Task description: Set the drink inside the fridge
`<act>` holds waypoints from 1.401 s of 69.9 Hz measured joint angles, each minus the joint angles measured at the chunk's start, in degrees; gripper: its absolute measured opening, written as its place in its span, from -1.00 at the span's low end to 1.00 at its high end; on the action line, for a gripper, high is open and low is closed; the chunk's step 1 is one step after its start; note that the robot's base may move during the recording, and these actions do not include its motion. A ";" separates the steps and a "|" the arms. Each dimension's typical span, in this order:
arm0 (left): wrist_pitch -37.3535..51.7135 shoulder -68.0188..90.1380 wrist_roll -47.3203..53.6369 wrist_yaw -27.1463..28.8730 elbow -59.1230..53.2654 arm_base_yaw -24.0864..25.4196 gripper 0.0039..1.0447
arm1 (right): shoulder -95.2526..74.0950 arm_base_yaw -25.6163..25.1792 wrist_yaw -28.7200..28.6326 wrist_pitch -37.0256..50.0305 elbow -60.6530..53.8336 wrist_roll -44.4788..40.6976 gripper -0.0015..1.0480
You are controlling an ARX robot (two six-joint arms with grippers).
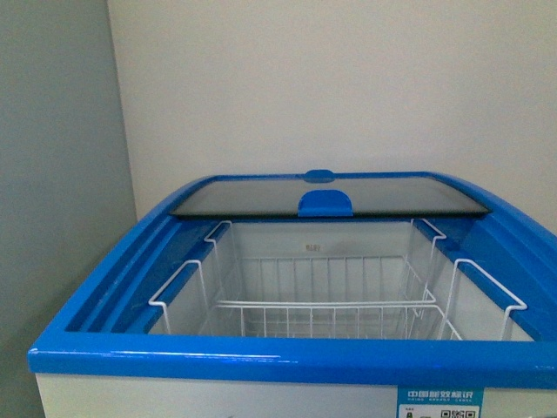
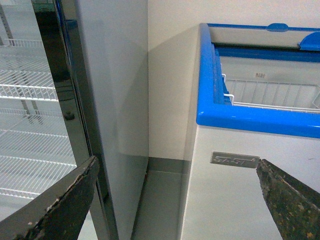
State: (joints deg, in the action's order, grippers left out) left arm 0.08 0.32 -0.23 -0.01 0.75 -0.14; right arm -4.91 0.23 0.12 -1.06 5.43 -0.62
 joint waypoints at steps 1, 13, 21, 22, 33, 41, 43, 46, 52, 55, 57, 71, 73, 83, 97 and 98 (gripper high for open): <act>0.00 0.00 -0.02 0.00 0.00 0.00 0.85 | 0.07 0.00 0.00 0.02 -0.11 0.00 -0.94; 0.00 0.00 -0.02 0.00 0.00 0.00 0.85 | 1.16 -0.02 -0.02 0.33 -1.31 0.00 -0.94; 0.00 0.00 0.00 0.00 0.00 0.00 0.85 | 1.66 -0.04 -0.02 0.46 -1.75 0.00 -0.94; 0.00 0.00 0.00 0.00 0.00 0.00 0.85 | 1.79 -0.04 -0.02 0.52 -1.86 0.00 -0.94; 0.00 0.00 -0.02 0.00 0.00 0.00 0.85 | 2.62 -0.04 -0.02 0.68 -2.71 0.00 -0.94; 0.00 0.00 0.00 -0.02 0.00 0.00 0.85 | 4.39 -0.09 -0.20 0.92 -3.43 0.00 -0.77; 0.00 0.00 -0.02 0.02 0.02 0.00 0.85 | 4.50 -0.09 -0.13 0.94 -3.43 0.00 -0.67; 0.00 -0.02 -0.02 0.00 0.00 0.00 0.85 | 4.52 -0.11 -0.15 0.94 -3.43 0.00 -0.54; 0.00 -0.02 -0.02 0.00 0.02 0.00 0.85 | 4.57 -0.09 -0.15 0.94 -3.43 0.00 -0.27; 0.00 -0.02 -0.02 0.00 0.00 0.00 0.85 | 4.57 -0.11 -0.15 0.94 -3.43 0.00 -0.14; 0.00 -0.02 -0.02 0.00 0.00 0.00 0.85 | 4.59 -0.11 -0.15 0.94 -3.43 0.00 -0.04; 0.00 -0.02 -0.02 0.00 0.00 0.00 0.85 | 4.59 -0.11 -0.15 0.94 -3.43 0.00 0.71; 0.00 -0.02 -0.02 0.00 0.00 0.00 0.85 | 4.59 -0.11 -0.13 0.94 -3.43 0.00 0.84; 0.00 -0.02 -0.02 0.00 0.00 0.00 0.85 | 4.59 -0.11 -0.15 0.94 -3.43 0.04 0.86; 0.00 -0.02 -0.02 0.00 0.00 0.00 0.85 | 4.59 -0.11 -0.15 0.94 -3.43 0.04 0.86; 0.00 -0.02 0.00 0.00 0.02 0.00 0.85 | 4.59 -0.11 -0.15 0.94 -3.43 0.04 0.86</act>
State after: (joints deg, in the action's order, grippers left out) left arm 0.08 0.30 -0.23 -0.01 0.78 -0.14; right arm -0.32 0.12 -0.03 -0.12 2.00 -0.58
